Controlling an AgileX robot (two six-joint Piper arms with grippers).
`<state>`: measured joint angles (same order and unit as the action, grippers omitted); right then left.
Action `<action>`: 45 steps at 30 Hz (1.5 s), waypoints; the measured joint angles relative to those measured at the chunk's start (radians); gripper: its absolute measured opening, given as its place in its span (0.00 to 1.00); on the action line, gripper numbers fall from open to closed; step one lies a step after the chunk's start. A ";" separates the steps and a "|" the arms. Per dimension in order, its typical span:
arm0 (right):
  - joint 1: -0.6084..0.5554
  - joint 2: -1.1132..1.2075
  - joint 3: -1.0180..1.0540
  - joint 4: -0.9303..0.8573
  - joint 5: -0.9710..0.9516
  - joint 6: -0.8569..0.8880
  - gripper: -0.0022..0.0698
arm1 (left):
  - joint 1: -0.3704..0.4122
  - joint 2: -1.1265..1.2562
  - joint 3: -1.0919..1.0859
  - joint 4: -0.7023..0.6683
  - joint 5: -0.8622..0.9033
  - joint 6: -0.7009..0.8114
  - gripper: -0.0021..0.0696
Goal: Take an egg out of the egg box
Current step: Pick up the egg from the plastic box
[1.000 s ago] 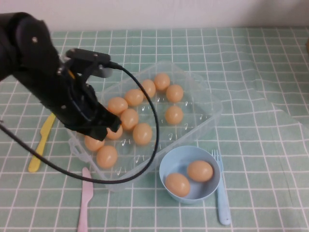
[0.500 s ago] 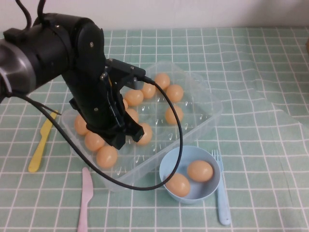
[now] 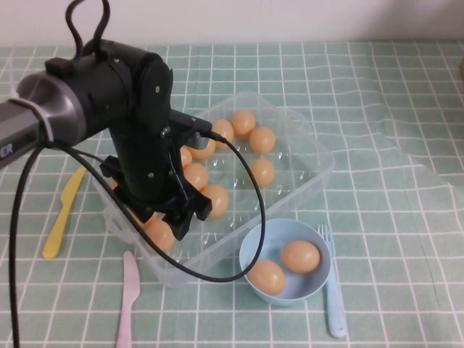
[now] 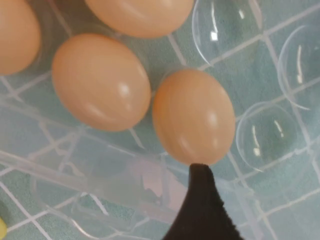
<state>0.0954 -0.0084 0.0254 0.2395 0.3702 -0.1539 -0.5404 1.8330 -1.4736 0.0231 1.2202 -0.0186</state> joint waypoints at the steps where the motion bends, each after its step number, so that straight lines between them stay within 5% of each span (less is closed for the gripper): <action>1: 0.000 0.000 0.000 0.000 0.000 0.000 0.01 | 0.000 0.005 0.000 0.000 0.000 -0.002 0.64; 45: 0.000 0.000 0.000 0.000 0.000 0.000 0.01 | 0.012 0.112 -0.008 0.040 -0.063 -0.074 0.74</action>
<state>0.0954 -0.0084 0.0254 0.2395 0.3702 -0.1539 -0.5284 1.9454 -1.4815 0.0631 1.1577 -0.0923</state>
